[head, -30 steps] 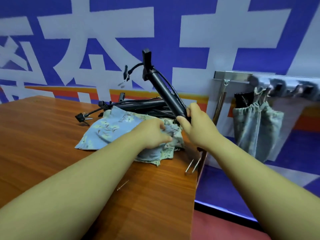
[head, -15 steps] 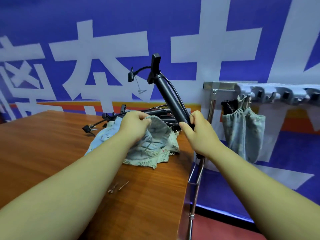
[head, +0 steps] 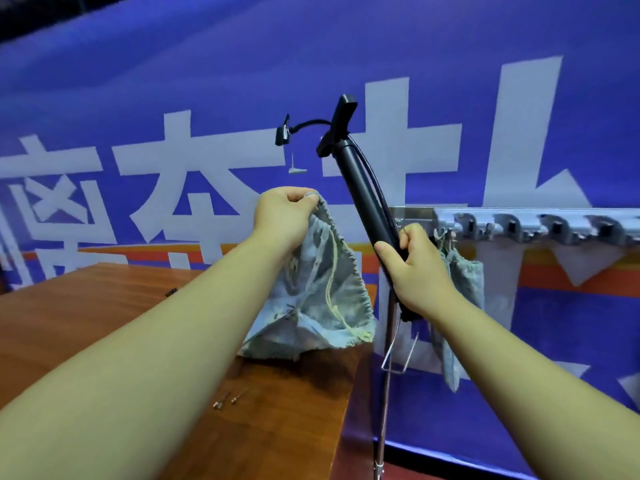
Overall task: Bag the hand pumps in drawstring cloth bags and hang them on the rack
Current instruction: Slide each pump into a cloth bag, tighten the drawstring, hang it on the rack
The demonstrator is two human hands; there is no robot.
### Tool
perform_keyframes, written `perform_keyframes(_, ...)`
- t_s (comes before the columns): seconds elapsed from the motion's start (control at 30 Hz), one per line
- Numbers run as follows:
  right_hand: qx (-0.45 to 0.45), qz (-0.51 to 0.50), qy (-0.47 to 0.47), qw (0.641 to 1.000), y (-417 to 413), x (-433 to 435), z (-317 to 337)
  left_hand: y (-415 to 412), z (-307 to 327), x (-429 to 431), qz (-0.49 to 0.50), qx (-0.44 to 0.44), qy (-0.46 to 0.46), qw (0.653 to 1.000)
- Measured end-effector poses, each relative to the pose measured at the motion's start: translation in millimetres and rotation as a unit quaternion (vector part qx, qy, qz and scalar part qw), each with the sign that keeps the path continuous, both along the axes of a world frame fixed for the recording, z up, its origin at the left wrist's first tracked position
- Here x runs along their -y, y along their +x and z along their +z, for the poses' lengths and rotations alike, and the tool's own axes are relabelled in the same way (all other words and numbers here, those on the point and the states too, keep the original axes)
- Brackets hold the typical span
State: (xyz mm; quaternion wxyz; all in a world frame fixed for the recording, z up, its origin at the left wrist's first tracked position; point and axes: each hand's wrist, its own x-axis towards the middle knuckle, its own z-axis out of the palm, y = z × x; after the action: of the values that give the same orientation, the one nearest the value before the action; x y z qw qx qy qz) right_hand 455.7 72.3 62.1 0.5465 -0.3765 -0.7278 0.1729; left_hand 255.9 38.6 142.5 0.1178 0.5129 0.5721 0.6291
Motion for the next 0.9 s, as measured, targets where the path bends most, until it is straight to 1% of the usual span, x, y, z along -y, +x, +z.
perform_keyframes(0.07,-0.005,-0.013,0.005,1.000,21,8,5,23,4,1,-0.025,0.003,-0.010,1.000)
perform_keyframes(0.17,-0.005,-0.058,0.021,0.998,61,21,9,63,5,3,-0.070,-0.008,-0.025,0.997)
perform_keyframes(0.33,-0.004,-0.093,0.011,0.996,145,36,2,145,-5,6,-0.145,-0.077,-0.062,0.984)
perform_keyframes(0.43,0.013,-0.125,0.006,0.992,200,44,-15,191,-25,4,-0.193,-0.138,-0.079,0.968)
perform_keyframes(0.5,0.024,-0.145,-0.001,0.989,235,50,-31,218,-42,3,-0.242,-0.198,-0.104,0.944)
perform_keyframes(0.63,0.023,-0.152,-0.038,0.987,293,61,-73,265,-84,1,-0.362,-0.291,-0.184,0.866)
perform_keyframes(0.8,0.032,-0.132,-0.099,0.986,336,66,-129,297,-151,-8,-0.415,-0.308,-0.343,0.785)
perform_keyframes(0.83,0.033,-0.120,-0.111,0.986,341,66,-140,298,-164,-12,-0.415,-0.306,-0.365,0.776)
perform_keyframes(0.9,0.034,-0.101,-0.140,0.984,347,63,-161,298,-188,-20,-0.394,-0.298,-0.384,0.780)
